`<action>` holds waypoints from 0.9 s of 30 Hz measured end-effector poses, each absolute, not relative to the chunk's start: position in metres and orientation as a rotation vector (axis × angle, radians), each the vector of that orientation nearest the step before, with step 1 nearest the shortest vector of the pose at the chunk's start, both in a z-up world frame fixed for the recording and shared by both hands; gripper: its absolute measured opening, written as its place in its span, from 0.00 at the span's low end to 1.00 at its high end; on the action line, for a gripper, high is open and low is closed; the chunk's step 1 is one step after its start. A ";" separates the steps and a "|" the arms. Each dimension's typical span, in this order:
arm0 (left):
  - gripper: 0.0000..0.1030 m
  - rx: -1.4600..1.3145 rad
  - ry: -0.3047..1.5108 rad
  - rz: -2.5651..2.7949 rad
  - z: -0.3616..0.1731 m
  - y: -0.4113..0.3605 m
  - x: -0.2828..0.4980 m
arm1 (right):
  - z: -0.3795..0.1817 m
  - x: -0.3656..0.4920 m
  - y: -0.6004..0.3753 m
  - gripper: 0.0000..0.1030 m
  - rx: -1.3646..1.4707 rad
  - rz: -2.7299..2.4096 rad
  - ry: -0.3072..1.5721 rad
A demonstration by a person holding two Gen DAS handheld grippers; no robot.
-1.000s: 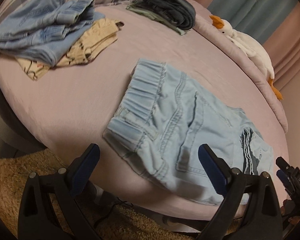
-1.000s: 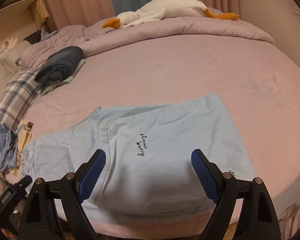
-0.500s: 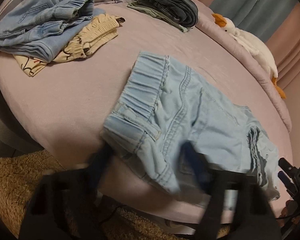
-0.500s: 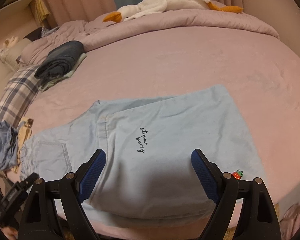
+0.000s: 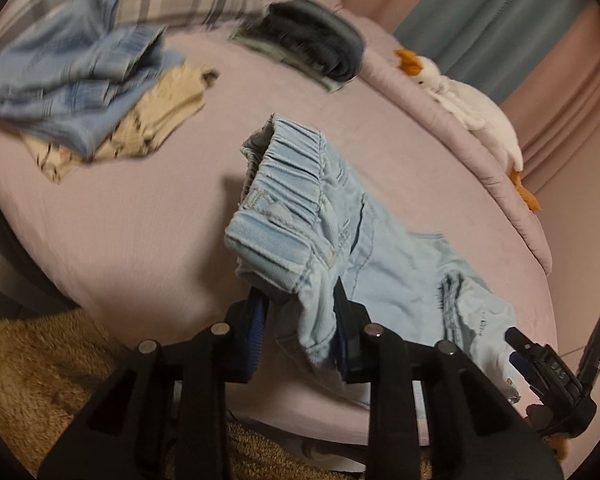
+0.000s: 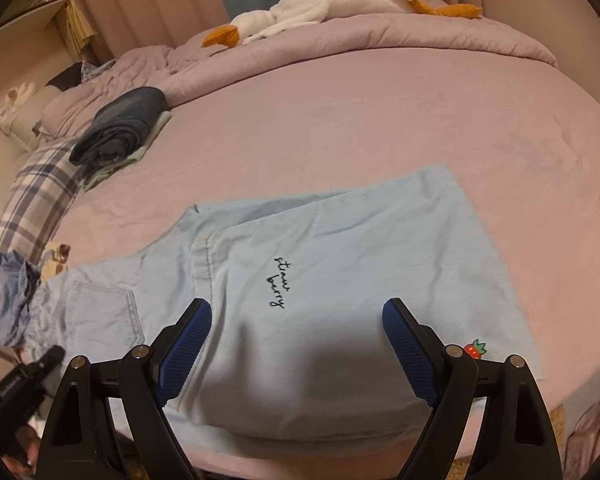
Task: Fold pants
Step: 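Grasp the elastic waistband with the left tool and lift it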
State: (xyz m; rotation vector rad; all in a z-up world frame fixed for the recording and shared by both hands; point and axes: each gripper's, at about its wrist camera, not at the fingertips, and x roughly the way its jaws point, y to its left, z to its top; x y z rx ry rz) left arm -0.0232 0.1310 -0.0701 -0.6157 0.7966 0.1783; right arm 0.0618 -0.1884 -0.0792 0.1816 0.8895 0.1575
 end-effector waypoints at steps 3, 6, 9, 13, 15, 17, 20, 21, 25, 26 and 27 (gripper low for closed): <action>0.26 -0.564 0.762 0.174 -0.057 0.121 -0.022 | -0.079 0.061 -0.191 0.84 0.185 0.155 0.889; 0.26 -0.531 0.740 0.167 -0.049 0.113 -0.022 | -0.079 0.060 -0.194 0.84 0.194 0.159 0.885; 0.26 -0.505 0.740 0.182 -0.048 0.110 -0.021 | -0.079 0.059 -0.196 0.84 0.202 0.161 0.885; 0.27 -0.506 0.768 0.214 -0.055 0.115 -0.020 | -0.081 0.059 -0.198 0.84 0.213 0.169 0.888; 0.27 -0.519 0.779 0.226 -0.058 0.117 -0.021 | -0.082 0.059 -0.200 0.84 0.216 0.175 0.890; 0.27 -0.522 0.778 0.228 -0.058 0.117 -0.022 | -0.083 0.061 -0.202 0.84 0.219 0.175 0.894; 0.27 -0.518 0.773 0.231 -0.056 0.114 -0.023 | -0.085 0.064 -0.204 0.84 0.227 0.172 0.899; 0.27 -0.518 0.770 0.231 -0.055 0.113 -0.023 | -0.086 0.064 -0.204 0.84 0.228 0.172 0.903; 0.27 -0.521 0.768 0.230 -0.055 0.112 -0.023 | -0.087 0.064 -0.202 0.84 0.224 0.173 0.908; 0.27 -0.525 0.767 0.228 -0.054 0.112 -0.024 | -0.086 0.063 -0.202 0.84 0.221 0.174 0.906; 0.27 -0.529 0.765 0.223 -0.053 0.112 -0.024 | -0.086 0.063 -0.201 0.84 0.217 0.176 0.904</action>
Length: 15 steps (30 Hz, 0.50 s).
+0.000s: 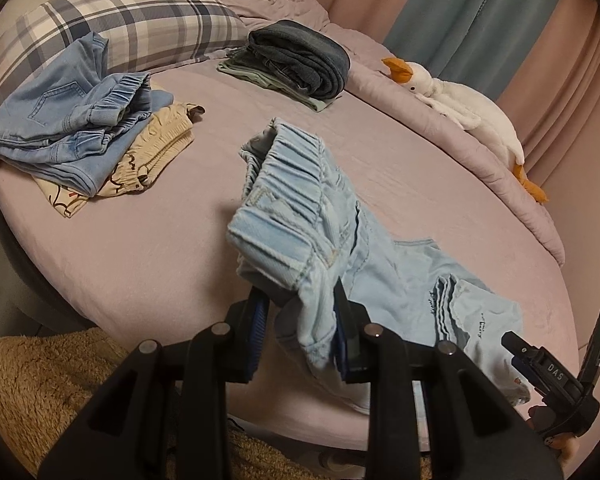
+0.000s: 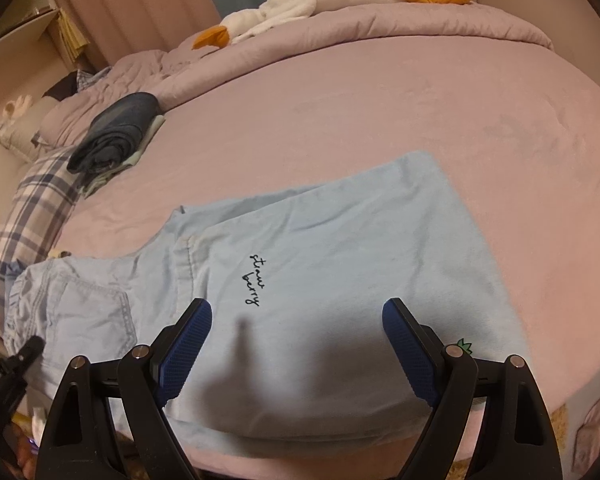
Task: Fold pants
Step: 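Grasp the elastic waistband with the left tool and lift it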
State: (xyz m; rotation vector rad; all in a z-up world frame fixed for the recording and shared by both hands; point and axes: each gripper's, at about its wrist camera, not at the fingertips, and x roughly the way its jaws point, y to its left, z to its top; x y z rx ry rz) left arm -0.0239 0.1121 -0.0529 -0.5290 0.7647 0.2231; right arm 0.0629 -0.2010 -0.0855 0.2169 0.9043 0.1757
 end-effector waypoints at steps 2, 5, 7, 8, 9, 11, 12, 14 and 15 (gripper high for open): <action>0.27 -0.527 0.757 0.215 -0.049 0.110 -0.024 | -0.084 0.062 -0.199 0.84 0.206 0.178 0.897; 0.26 -0.511 0.741 0.196 -0.042 0.104 -0.024 | -0.082 0.060 -0.198 0.84 0.193 0.180 0.889; 0.26 -0.492 0.729 0.176 -0.036 0.098 -0.024 | -0.082 0.060 -0.198 0.84 0.192 0.181 0.886; 0.26 -0.483 0.723 0.168 -0.034 0.095 -0.023 | -0.081 0.060 -0.198 0.84 0.191 0.181 0.884; 0.26 -0.475 0.716 0.159 -0.030 0.091 -0.023 | -0.081 0.060 -0.199 0.84 0.191 0.181 0.882; 0.26 -0.468 0.704 0.133 -0.023 0.085 -0.021 | -0.080 0.060 -0.199 0.84 0.190 0.180 0.877; 0.26 -0.461 0.698 0.118 -0.020 0.081 -0.020 | -0.079 0.059 -0.199 0.84 0.191 0.179 0.874; 0.26 -0.448 0.687 0.093 -0.015 0.073 -0.017 | -0.078 0.058 -0.201 0.84 0.197 0.178 0.870; 0.26 -0.437 0.683 0.080 -0.012 0.069 -0.016 | -0.078 0.058 -0.202 0.84 0.200 0.177 0.868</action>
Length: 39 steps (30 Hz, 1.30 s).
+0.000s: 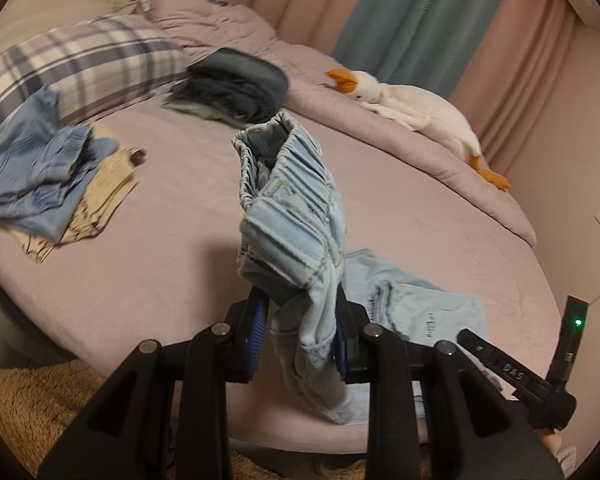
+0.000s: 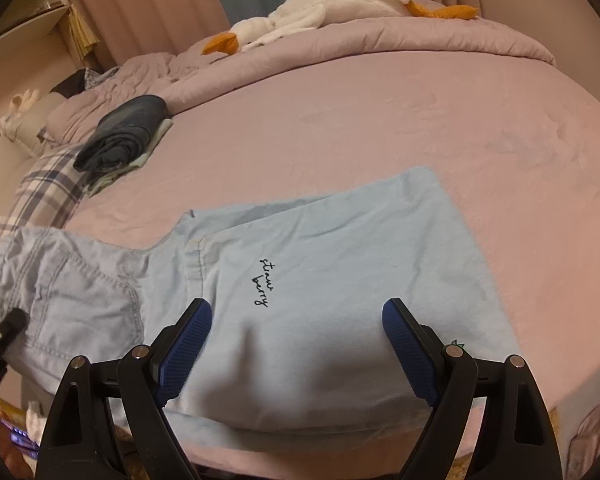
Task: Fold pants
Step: 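Grasp the elastic waistband with the left tool and lift it, then lay the waistband over the folded legs and open the left tool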
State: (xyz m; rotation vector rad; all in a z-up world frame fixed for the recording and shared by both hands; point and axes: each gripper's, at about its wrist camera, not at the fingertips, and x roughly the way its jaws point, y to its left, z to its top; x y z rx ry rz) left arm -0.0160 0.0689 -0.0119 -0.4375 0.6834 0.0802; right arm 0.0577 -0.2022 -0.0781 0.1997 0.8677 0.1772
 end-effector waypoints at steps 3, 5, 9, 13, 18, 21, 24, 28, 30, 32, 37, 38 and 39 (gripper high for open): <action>0.26 -0.419 0.674 0.042 -0.006 0.058 -0.012 | -0.077 0.056 -0.206 0.84 0.209 0.175 0.863; 0.26 -0.411 0.673 0.017 -0.003 0.052 -0.008 | -0.076 0.056 -0.208 0.84 0.227 0.194 0.861; 0.26 -0.377 0.672 -0.018 0.002 0.038 -0.002 | -0.072 0.053 -0.212 0.84 0.232 0.198 0.841; 0.26 -0.347 0.679 -0.070 0.004 0.021 0.006 | -0.073 0.053 -0.216 0.84 0.245 0.185 0.837; 0.26 -0.318 0.695 -0.114 0.002 0.001 0.016 | -0.071 0.050 -0.230 0.84 0.282 0.186 0.824; 0.26 -0.295 0.707 -0.136 0.000 -0.011 0.022 | -0.070 0.051 -0.235 0.84 0.294 0.180 0.818; 0.26 -0.279 0.722 -0.159 -0.003 -0.022 0.028 | -0.073 0.052 -0.240 0.84 0.303 0.164 0.820; 0.26 -0.256 0.756 -0.195 -0.012 -0.036 0.040 | -0.075 0.053 -0.248 0.84 0.318 0.140 0.822; 0.26 -0.237 0.775 -0.208 -0.017 -0.043 0.044 | -0.076 0.053 -0.251 0.84 0.323 0.132 0.822; 0.26 -0.220 0.789 -0.216 -0.022 -0.052 0.047 | -0.077 0.053 -0.253 0.84 0.325 0.121 0.824; 0.26 -0.209 0.819 -0.236 -0.031 -0.063 0.053 | -0.078 0.053 -0.257 0.84 0.337 0.112 0.827; 0.26 -0.208 0.825 -0.239 -0.033 -0.064 0.055 | -0.078 0.053 -0.258 0.84 0.337 0.111 0.826; 0.26 -0.209 0.828 -0.241 -0.034 -0.065 0.056 | -0.078 0.052 -0.258 0.84 0.337 0.110 0.826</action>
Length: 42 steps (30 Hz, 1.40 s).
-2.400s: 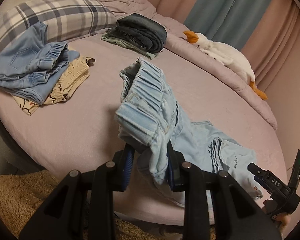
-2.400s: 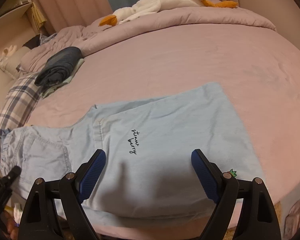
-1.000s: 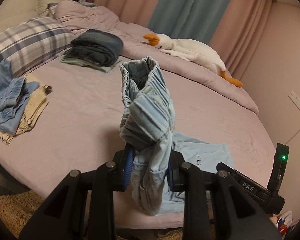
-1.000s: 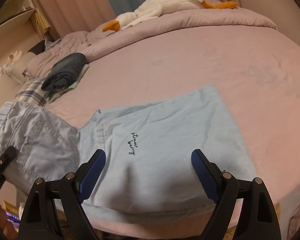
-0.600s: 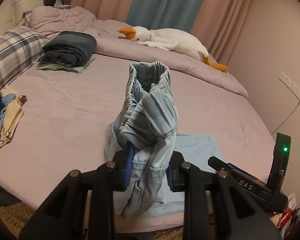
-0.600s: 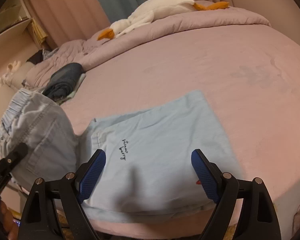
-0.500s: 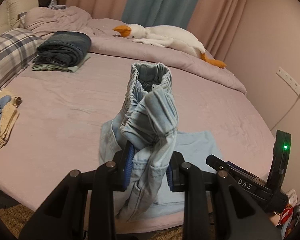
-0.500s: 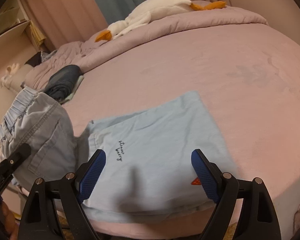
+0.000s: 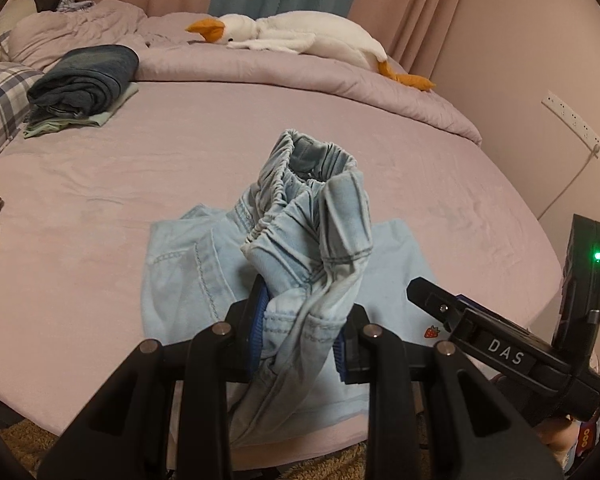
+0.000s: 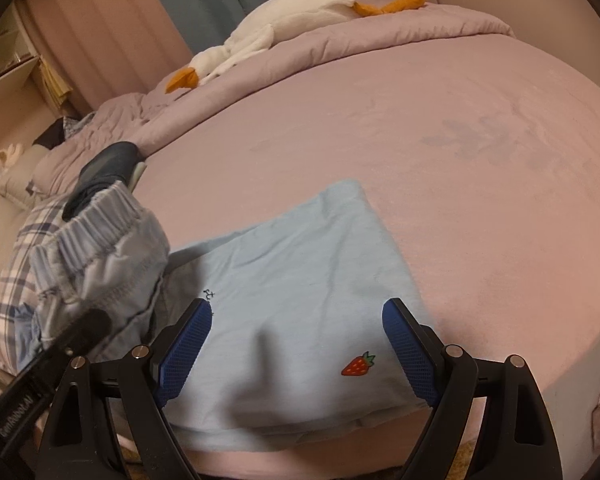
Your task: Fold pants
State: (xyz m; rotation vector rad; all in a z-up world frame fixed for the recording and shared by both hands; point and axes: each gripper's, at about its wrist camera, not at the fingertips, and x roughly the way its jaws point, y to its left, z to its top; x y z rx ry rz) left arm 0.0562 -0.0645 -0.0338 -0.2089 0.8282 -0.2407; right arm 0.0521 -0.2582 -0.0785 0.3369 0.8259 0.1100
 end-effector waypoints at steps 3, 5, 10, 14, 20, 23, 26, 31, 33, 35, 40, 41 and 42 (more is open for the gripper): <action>0.27 -0.219 0.837 -0.245 -0.036 -0.066 0.058 | -0.080 0.053 -0.262 0.84 0.340 0.102 0.828; 0.29 -0.236 0.841 -0.257 -0.036 -0.066 0.058 | -0.081 0.053 -0.264 0.84 0.344 0.093 0.832; 0.44 -0.265 0.826 -0.321 -0.024 -0.065 0.051 | -0.081 0.053 -0.265 0.84 0.348 0.084 0.833; 0.62 -0.295 0.765 -0.378 -0.006 -0.062 0.038 | -0.080 0.053 -0.265 0.84 0.346 0.077 0.831; 0.77 -0.323 0.702 -0.332 0.008 -0.037 0.021 | -0.076 0.049 -0.262 0.84 0.331 0.067 0.823; 0.78 -0.344 0.726 -0.257 -0.003 -0.019 0.018 | -0.073 0.046 -0.260 0.84 0.322 0.066 0.815; 0.78 -0.375 0.767 -0.179 -0.018 0.002 0.016 | -0.071 0.044 -0.258 0.84 0.310 0.069 0.809; 0.78 -0.377 0.810 -0.081 -0.038 0.028 0.011 | -0.066 0.039 -0.247 0.84 0.275 0.083 0.806; 0.78 -0.397 0.821 -0.067 -0.044 0.036 0.010 | -0.064 0.038 -0.242 0.84 0.260 0.095 0.808; 0.78 -0.415 0.834 -0.065 -0.049 0.042 0.009 | -0.063 0.037 -0.236 0.84 0.239 0.112 0.811; 0.78 -0.423 0.857 -0.063 -0.058 0.048 0.012 | -0.057 0.033 -0.223 0.84 0.215 0.159 0.808; 0.78 -0.427 0.862 -0.067 -0.060 0.049 0.012 | -0.056 0.033 -0.222 0.84 0.218 0.170 0.806; 0.78 -0.433 0.870 -0.071 -0.063 0.051 0.013 | -0.055 0.032 -0.220 0.84 0.223 0.183 0.804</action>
